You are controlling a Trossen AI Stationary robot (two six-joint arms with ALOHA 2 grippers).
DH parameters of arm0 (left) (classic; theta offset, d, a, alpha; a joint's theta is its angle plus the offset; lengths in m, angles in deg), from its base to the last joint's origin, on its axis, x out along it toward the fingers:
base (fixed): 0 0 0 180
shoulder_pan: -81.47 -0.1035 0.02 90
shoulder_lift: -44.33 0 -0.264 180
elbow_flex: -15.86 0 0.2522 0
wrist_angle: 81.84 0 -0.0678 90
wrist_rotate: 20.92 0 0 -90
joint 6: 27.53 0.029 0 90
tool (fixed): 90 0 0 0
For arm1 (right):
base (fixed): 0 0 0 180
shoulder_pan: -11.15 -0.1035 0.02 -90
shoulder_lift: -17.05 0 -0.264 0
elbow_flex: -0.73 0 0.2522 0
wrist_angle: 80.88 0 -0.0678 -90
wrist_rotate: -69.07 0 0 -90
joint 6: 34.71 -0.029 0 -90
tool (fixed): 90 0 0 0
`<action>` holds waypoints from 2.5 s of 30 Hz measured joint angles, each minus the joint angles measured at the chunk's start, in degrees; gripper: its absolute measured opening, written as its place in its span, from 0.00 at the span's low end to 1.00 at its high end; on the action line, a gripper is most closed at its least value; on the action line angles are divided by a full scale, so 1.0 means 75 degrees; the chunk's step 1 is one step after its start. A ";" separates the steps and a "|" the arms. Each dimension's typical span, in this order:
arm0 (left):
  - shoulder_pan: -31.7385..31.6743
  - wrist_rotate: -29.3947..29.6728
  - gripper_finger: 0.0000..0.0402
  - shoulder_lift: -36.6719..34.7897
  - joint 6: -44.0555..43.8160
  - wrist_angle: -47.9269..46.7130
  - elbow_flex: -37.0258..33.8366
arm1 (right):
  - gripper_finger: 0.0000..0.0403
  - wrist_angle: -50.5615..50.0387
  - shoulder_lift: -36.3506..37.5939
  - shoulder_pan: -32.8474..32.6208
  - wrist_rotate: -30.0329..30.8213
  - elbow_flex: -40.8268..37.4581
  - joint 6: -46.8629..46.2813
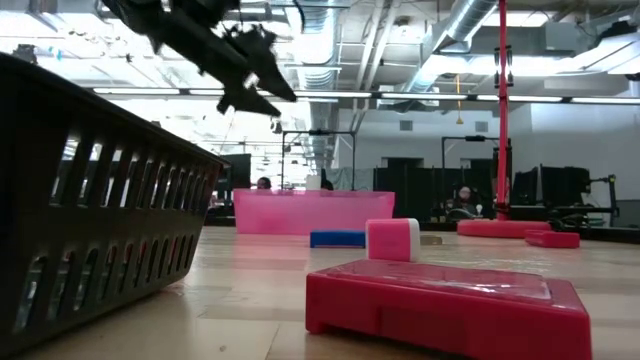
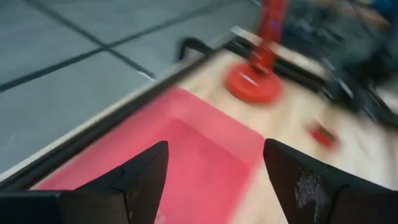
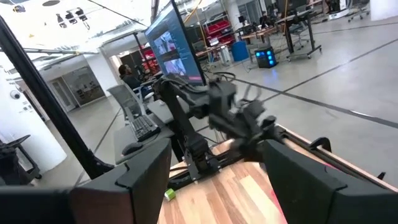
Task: Pick & Place Office items
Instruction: Put the left red charger adapter into the pink bin
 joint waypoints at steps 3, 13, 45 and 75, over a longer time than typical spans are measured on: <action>0.0559 -0.0207 0.65 -0.0521 0.0445 -0.1553 0.0000 | 0.62 0.0013 0.0011 0.0000 0.0000 0.0000 0.0000; 0.3611 -0.0986 0.65 -0.1097 -0.0191 -0.4023 -0.0003 | 0.62 0.0106 0.0007 0.0143 0.0001 0.0000 0.0000; 0.4180 -0.4907 0.89 0.2368 -0.0884 -0.1980 -0.0003 | 0.62 0.0236 -0.0143 -0.0382 0.0001 0.0000 -0.0402; 0.4060 -0.4852 0.89 0.2453 -0.0873 -0.1866 -0.0358 | 0.62 0.0227 -0.0143 -0.0382 -0.0001 0.0000 -0.0382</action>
